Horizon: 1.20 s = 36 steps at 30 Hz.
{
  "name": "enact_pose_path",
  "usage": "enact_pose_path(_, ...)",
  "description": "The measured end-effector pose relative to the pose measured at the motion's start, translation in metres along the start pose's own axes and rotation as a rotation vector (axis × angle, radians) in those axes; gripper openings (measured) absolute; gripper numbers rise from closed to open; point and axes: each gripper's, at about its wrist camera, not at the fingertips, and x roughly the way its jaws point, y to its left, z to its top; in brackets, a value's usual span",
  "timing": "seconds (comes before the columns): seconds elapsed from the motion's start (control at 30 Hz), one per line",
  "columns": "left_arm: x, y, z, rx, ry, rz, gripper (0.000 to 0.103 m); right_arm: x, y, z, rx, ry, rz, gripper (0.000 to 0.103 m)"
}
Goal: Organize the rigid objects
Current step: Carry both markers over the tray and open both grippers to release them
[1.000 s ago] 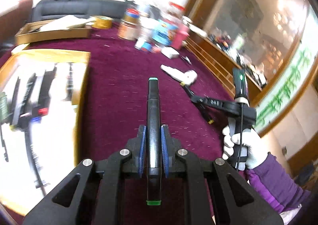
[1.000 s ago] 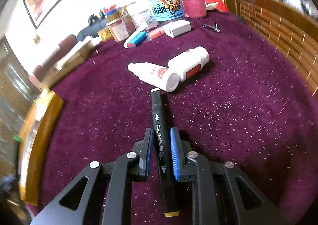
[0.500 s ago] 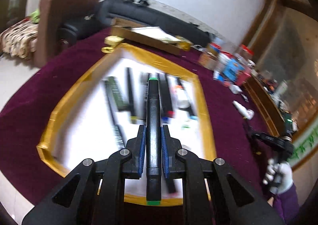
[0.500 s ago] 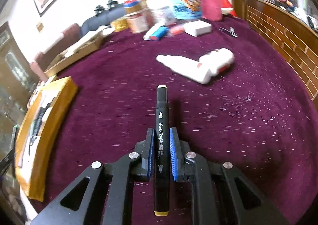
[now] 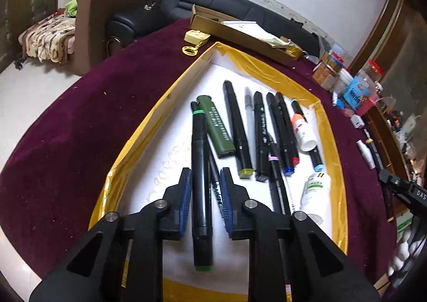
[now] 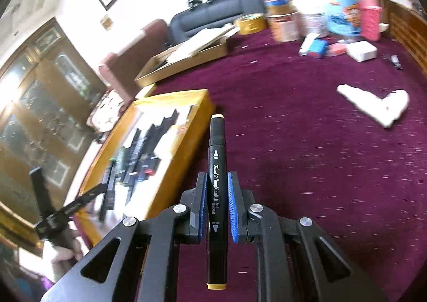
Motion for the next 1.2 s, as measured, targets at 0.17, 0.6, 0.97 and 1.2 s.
enact_pose_path(0.17,-0.02,0.003,-0.005,-0.024,-0.055,-0.068,0.037,0.024,0.035,-0.004,-0.001,0.071,0.121,0.014)
enact_pose_path(0.6,-0.068,0.027,-0.009,-0.085,-0.188,-0.076,0.059,0.101,0.129,-0.037,-0.026,0.293,0.301,0.014)
enact_pose_path(0.97,-0.069,0.047,-0.016,-0.126,-0.178,-0.111,0.06,0.149,0.148,-0.039,-0.053,0.345,0.116,0.014)
enact_pose_path(1.2,-0.072,0.048,-0.019,-0.118,-0.175,-0.126,0.06,0.16,0.15,-0.012,-0.047,0.317,0.04,0.014)
